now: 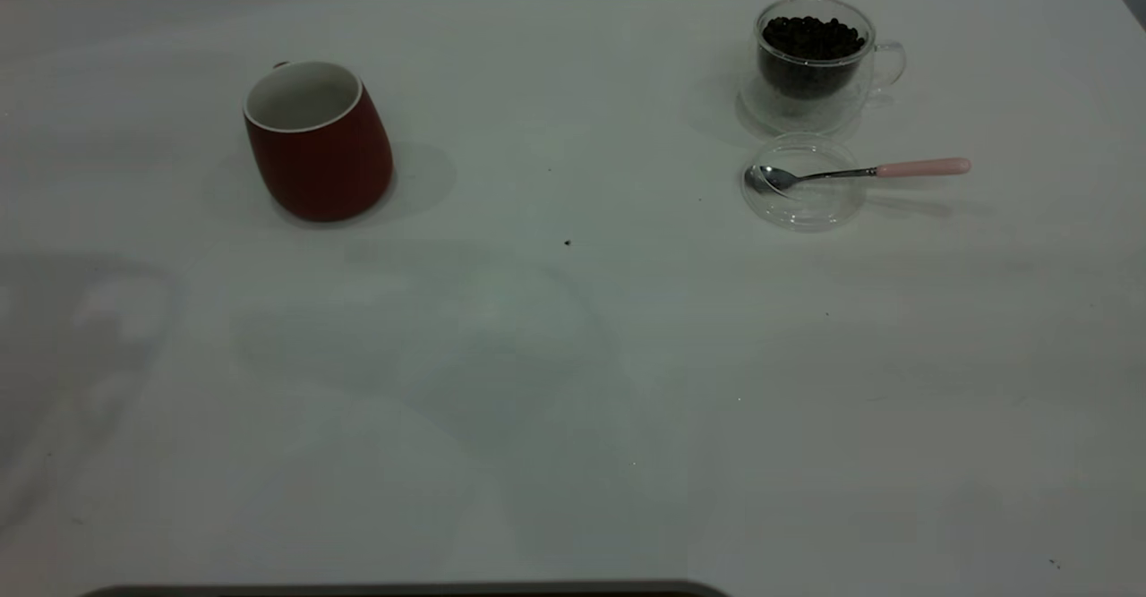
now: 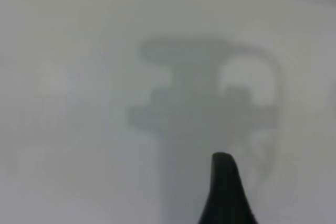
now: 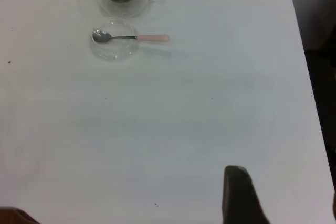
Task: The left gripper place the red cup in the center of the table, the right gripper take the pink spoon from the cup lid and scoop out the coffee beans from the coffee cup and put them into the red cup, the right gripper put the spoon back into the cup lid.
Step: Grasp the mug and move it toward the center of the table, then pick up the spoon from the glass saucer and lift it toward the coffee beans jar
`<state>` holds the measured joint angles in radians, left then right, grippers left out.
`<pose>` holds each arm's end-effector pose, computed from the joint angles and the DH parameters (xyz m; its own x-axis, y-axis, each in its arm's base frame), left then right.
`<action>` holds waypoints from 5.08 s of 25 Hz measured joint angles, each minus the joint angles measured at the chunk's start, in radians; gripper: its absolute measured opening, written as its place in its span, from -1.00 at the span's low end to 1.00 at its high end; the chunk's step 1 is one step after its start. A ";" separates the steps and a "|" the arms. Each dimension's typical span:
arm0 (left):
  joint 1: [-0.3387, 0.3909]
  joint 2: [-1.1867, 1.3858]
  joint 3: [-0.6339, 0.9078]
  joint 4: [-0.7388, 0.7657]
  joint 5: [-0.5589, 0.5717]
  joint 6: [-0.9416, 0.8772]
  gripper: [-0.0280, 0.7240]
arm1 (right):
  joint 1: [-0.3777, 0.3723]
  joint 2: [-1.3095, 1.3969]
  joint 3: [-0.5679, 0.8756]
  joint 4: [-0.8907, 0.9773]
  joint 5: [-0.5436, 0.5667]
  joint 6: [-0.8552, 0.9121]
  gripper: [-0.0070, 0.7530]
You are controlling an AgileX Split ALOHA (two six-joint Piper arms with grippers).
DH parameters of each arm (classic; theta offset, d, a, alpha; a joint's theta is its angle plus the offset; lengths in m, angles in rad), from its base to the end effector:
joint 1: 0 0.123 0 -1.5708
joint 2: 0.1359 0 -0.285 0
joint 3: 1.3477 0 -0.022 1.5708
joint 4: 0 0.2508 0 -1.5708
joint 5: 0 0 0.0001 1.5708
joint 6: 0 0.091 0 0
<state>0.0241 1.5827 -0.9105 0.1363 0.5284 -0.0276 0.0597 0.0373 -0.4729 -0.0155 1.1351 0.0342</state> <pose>0.3033 0.0136 0.2034 -0.8964 0.0684 -0.4379 0.0264 0.9945 0.1012 0.0001 -0.0013 0.2640 -0.5748 -0.0067 -0.8183 -0.0323 0.9994 0.0146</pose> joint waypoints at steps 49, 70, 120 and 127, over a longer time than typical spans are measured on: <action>-0.299 0.837 -0.722 -0.626 -0.020 1.683 0.64 | 0.000 0.000 0.000 0.000 0.000 0.000 0.21; -0.276 0.373 -0.723 -0.154 0.616 0.511 0.64 | 0.000 0.000 0.000 0.000 0.000 0.000 0.21; -0.170 -1.438 0.425 -0.146 0.590 0.041 0.64 | 0.000 0.000 0.000 0.000 0.000 0.000 0.21; -0.074 -1.575 0.425 -0.146 0.597 0.041 0.64 | 0.000 0.000 0.000 0.000 0.000 0.000 0.21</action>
<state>-0.0503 0.0078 -0.4853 -0.0102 1.1257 0.0131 0.0597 0.0373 -0.4729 -0.0155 1.1351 0.0342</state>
